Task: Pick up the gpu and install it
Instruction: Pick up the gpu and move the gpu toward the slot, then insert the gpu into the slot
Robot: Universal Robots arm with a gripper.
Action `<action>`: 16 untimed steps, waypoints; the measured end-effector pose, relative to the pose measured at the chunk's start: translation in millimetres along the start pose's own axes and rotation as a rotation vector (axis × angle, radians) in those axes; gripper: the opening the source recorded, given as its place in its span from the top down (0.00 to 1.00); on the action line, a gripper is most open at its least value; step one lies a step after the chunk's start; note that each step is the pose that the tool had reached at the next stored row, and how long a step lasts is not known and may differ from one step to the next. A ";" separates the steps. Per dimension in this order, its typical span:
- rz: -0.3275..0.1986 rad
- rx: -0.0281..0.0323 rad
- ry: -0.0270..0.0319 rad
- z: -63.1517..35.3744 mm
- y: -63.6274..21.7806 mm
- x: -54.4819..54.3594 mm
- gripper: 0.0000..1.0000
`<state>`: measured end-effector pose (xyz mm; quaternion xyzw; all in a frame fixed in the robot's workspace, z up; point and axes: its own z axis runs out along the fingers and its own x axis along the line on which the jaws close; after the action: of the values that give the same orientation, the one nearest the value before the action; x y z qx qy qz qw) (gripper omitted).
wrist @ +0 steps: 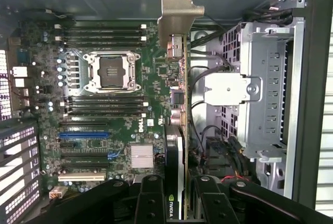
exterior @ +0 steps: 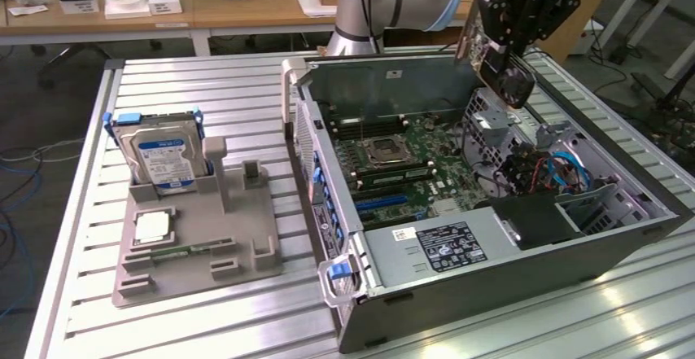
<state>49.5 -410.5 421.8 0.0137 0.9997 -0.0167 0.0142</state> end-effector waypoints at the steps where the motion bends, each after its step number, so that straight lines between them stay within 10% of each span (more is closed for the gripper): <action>1: 0.000 0.0001 0.0000 0.2 0.1 -1.2 0.73; 16: 0.000 0.0000 0.0001 0.4 0.1 -1.8 0.73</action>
<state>51.4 -410.5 421.5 0.0137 0.9997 -0.0167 0.0142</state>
